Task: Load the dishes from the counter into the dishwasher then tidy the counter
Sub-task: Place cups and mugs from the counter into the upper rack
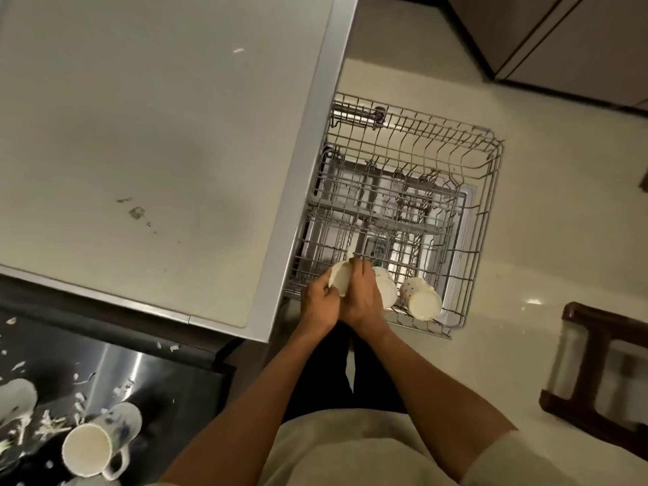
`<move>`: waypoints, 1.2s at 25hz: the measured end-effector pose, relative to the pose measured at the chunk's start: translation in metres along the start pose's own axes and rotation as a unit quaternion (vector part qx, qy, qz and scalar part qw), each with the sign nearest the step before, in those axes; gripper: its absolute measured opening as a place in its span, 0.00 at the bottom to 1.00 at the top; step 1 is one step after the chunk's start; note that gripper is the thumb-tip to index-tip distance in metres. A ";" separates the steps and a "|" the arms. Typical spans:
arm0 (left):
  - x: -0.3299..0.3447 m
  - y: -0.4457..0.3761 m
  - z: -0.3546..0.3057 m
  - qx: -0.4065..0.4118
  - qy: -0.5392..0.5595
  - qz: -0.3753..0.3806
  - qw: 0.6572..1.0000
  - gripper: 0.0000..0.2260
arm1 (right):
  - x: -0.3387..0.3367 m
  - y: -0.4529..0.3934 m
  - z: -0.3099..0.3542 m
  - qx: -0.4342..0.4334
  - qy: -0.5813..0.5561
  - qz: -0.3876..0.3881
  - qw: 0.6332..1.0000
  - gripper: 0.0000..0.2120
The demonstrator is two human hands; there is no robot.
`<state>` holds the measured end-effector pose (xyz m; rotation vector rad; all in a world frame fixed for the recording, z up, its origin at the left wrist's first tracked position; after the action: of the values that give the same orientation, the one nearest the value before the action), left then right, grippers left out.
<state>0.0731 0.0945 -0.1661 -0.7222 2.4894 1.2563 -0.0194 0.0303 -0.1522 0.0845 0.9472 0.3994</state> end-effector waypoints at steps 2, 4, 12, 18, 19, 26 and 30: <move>0.002 -0.003 0.002 -0.003 -0.006 -0.008 1.000 0.20 | 0.008 -0.002 -0.003 0.012 0.013 0.012 1.000 0.34; 0.004 -0.007 0.006 -0.007 -0.013 -0.013 1.000 0.20 | 0.014 -0.005 -0.007 0.023 0.016 0.021 0.999 0.33; 0.012 -0.020 0.017 -0.047 -0.038 0.009 0.998 0.21 | 0.033 -0.010 -0.020 0.060 0.020 0.031 0.998 0.31; 0.016 -0.031 0.024 -0.041 -0.023 0.010 0.999 0.21 | 0.038 -0.010 -0.023 0.081 0.014 0.022 0.996 0.31; 0.016 -0.031 0.025 -0.039 -0.025 0.010 0.999 0.21 | 0.038 -0.009 -0.024 0.085 0.011 0.019 0.996 0.31; 0.027 -0.033 0.029 -0.033 -0.044 0.028 0.998 0.21 | 0.044 -0.006 -0.027 0.086 0.022 0.062 0.994 0.34; 0.023 -0.033 0.028 -0.042 -0.039 0.018 0.998 0.21 | 0.047 -0.009 -0.031 0.097 0.029 0.074 0.992 0.36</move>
<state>0.0718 0.0935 -0.2144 -0.6368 2.4108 1.3811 -0.0169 0.0361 -0.2087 0.3232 1.0387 0.4483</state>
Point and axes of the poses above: each hand's wrist, its own y-axis away from the middle knuckle, its own x-axis out of the palm, z = x × y, the point moved 9 cm from there along -y, towards the middle knuckle, and after that the axes turned 11 degrees about -z, right-handed, at the moved point
